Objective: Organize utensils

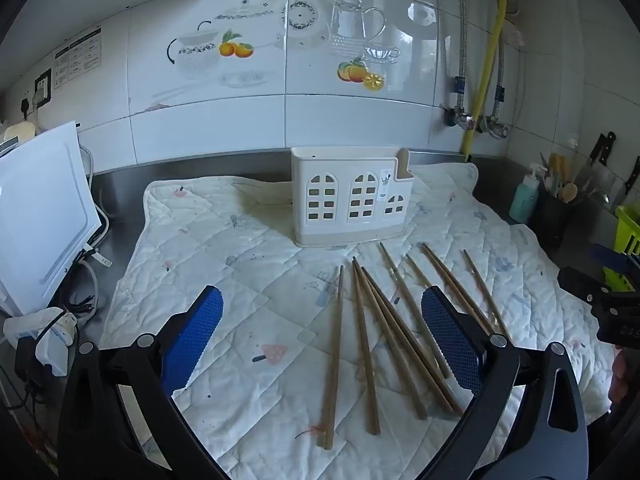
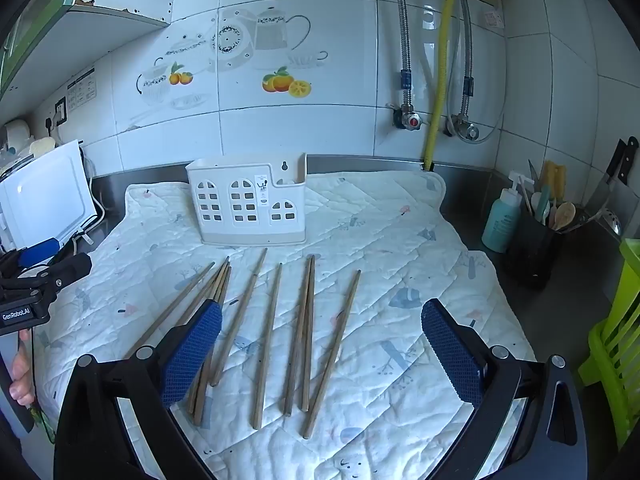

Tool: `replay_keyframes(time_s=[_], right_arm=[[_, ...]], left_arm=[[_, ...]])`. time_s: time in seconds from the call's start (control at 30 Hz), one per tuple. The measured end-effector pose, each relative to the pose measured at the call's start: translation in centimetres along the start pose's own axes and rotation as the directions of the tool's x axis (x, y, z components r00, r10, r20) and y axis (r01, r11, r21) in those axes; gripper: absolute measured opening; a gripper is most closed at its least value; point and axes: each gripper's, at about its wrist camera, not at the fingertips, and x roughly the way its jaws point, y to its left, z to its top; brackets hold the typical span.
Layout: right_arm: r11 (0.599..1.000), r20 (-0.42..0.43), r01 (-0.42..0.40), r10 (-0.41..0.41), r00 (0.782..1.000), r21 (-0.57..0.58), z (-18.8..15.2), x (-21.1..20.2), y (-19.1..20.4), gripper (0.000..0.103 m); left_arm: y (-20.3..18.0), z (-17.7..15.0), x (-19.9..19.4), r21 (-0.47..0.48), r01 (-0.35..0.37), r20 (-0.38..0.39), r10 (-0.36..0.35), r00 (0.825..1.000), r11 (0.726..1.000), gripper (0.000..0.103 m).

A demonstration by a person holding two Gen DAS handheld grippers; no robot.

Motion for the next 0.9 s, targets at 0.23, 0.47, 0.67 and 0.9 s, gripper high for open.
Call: replay_keyframes(time_s=[0.23, 0.47, 0.67, 0.9], right_arm=[[1.000, 0.009, -0.003, 0.003, 1.000, -0.001, 0.0, 0.0, 0.1, 0.097], [1.000, 0.016, -0.012, 0.012, 1.000, -0.007, 0.4, -0.1, -0.3, 0.097], [1.000, 0.027, -0.006, 0.007, 1.000, -0.019, 0.5, -0.6, 0.2, 0.097], [1.000, 0.031, -0.017, 0.018, 0.999, -0.019, 0.5, -0.7, 0.2, 0.097]], left_arm=[[-1.0, 0.1, -0.5, -0.007, 0.048, 0.001, -0.048, 0.999, 0.999, 0.098], [-0.3, 0.4, -0.1, -0.018, 0.073, -0.009, -0.073, 0.997, 0.997, 0.098], [-0.3, 0.4, -0.4, -0.014, 0.069, 0.005, -0.069, 0.998, 0.998, 0.098], [-0.4, 0.3, -0.5, -0.004, 0.086, 0.003, -0.086, 0.996, 0.996, 0.098]])
